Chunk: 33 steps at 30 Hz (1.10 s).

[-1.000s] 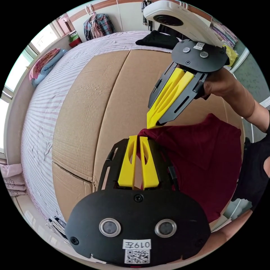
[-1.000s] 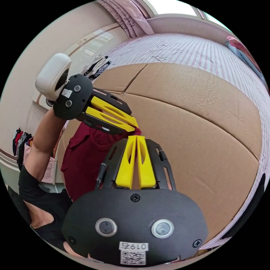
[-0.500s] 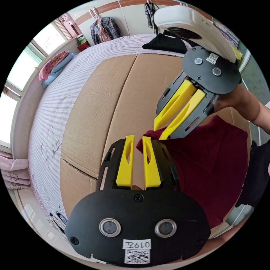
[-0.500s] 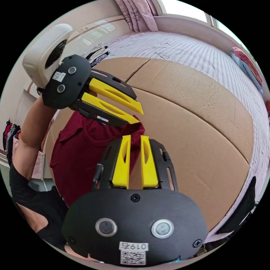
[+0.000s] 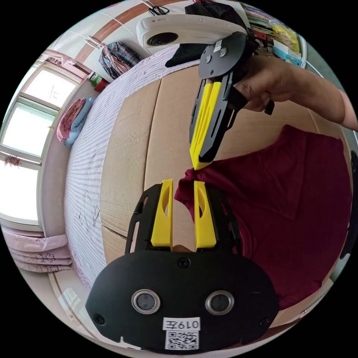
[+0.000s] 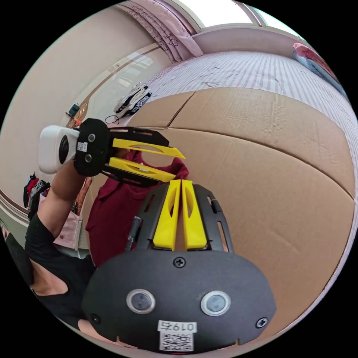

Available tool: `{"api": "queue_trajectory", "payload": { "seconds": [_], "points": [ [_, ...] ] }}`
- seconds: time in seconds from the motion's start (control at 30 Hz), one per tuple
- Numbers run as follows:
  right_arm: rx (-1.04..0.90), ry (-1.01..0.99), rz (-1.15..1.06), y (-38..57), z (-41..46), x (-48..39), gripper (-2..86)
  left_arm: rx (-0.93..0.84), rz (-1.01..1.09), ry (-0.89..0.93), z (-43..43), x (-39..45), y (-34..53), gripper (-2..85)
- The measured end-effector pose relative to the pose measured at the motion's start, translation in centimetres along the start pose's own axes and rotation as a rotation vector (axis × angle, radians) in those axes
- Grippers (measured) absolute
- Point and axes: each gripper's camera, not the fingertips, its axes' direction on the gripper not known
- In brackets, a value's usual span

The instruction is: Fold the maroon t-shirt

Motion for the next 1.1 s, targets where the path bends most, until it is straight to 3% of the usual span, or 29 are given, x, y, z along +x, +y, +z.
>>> {"api": "queue_trajectory", "payload": {
  "seconds": [0.17, 0.4, 0.53, 0.83, 0.93, 1.1],
  "points": [
    [0.044, -0.054, 0.002, 1.8, -0.4, -1.5, -0.3, -0.012, -0.008, -0.038, 0.4, -0.3, 0.3, 6.9],
    [0.051, -0.062, -0.031, 3.7, 0.1, -4.5, 2.6, 0.003, -0.127, 0.06, 1.1, -2.5, 1.8, 6.1],
    [0.054, 0.034, -0.067, 4.7, 0.3, -8.0, 7.6, 0.01, -0.164, 0.09, 1.5, -3.3, 2.9, 5.7],
    [0.015, 0.384, -0.282, 6.4, 3.5, -21.6, 4.2, 0.015, -0.256, 0.163, 2.4, -5.3, 5.1, 5.0],
    [-0.006, 0.475, -0.272, 7.1, 5.5, -24.1, 6.1, 0.023, -0.277, 0.162, 2.6, -5.6, 5.8, 5.0],
    [-0.019, 0.467, -0.181, 7.4, 7.2, -26.3, 12.2, 0.058, -0.325, 0.18, 2.8, -6.2, 7.5, 4.8]
  ]
}}
